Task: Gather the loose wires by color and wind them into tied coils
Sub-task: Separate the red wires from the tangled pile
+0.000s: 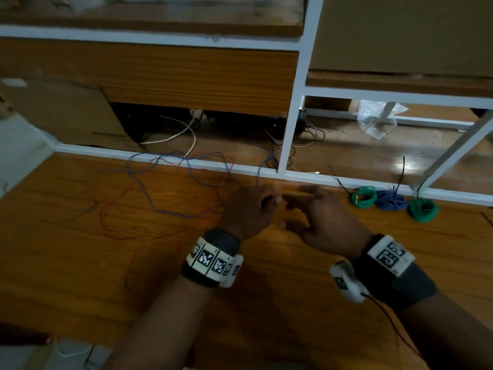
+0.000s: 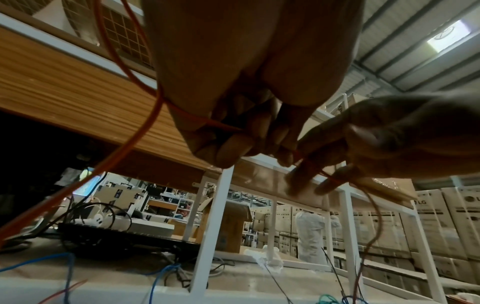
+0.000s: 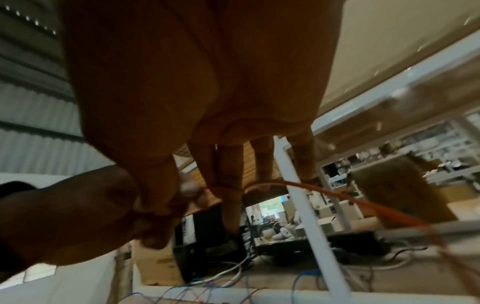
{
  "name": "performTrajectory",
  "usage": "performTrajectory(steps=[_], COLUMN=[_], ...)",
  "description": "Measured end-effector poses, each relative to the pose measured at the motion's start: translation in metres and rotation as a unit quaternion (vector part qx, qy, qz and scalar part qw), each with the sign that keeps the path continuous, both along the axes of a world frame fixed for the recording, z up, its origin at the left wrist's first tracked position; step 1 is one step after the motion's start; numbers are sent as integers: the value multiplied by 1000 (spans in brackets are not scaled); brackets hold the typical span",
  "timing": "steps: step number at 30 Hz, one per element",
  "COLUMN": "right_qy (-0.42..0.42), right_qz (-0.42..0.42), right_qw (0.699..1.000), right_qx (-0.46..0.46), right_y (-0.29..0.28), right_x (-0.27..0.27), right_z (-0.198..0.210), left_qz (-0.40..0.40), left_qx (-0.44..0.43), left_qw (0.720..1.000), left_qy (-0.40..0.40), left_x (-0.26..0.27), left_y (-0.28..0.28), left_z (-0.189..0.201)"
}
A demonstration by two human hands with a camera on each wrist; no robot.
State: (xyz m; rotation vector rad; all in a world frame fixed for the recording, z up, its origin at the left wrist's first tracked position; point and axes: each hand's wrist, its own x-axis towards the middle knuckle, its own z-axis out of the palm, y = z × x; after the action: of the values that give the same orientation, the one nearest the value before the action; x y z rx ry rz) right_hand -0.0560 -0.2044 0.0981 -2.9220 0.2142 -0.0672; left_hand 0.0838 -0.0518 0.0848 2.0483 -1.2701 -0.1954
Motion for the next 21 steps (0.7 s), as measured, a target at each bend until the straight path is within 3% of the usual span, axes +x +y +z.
performTrajectory(steps=[3,8,11,16,21], right_qy=[-92,-154,-156,-157,-157], right_qz=[-4,-54,-75,-144,-190], right_qw=[993,986,985,975,967], right_qx=[74,11,-15,-60,-61], right_y=[-3,-43,-64,-97,-113], right_x=[0,-19,-28,-51,-77], right_z=[-4,9,13,22,26], left_qz=[-18,-52,-56,-10,33], left_qx=[13,71,79,21,-44], left_qw=[1000,994,994,994,992], left_qy=[-20,-68,-41,109,115], left_x=[3,14,15,17,31], left_y=[1,17,27,47,58], left_z=[3,1,10,9,10])
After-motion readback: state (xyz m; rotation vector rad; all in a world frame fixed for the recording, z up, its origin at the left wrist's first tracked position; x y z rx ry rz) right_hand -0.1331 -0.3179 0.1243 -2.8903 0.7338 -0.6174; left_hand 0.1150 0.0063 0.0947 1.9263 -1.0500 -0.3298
